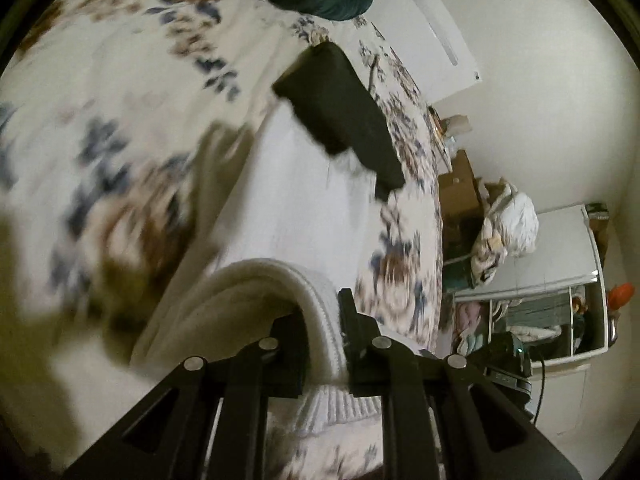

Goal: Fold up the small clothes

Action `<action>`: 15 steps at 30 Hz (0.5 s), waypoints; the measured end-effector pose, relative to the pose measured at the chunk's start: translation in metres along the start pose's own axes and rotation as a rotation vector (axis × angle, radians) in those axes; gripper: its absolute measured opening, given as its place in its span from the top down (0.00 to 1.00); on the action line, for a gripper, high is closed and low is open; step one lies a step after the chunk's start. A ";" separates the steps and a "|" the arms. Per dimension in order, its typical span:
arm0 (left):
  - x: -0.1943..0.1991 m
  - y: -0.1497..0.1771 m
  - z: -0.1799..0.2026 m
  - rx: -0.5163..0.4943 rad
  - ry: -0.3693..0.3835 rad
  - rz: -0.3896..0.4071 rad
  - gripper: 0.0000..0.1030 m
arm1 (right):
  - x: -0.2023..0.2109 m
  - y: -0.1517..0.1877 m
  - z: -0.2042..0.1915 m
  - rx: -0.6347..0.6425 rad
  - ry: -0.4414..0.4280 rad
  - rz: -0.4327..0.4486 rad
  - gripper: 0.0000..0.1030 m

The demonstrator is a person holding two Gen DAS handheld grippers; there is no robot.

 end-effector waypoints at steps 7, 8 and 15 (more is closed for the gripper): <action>-0.060 -0.096 0.003 -0.016 -0.021 -0.004 0.87 | -0.028 -0.150 -0.049 0.015 0.042 0.108 0.91; -0.066 -0.105 0.002 -0.010 -0.024 -0.013 0.86 | -0.036 -0.174 -0.057 0.011 0.043 0.118 0.91; -0.063 -0.141 -0.021 0.095 -0.008 -0.005 0.45 | -0.069 -0.258 -0.062 -0.068 0.032 0.106 0.61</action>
Point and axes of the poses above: each gripper's, at about its wrist camera, not at the fingertips, and x roughly against the way its jaws point, z to its right, y to its underside, the point moved 1 cm from there along -x, roughly the way its jaws point, and after that the axes turned 5 degrees about y, right-handed, at the moved point
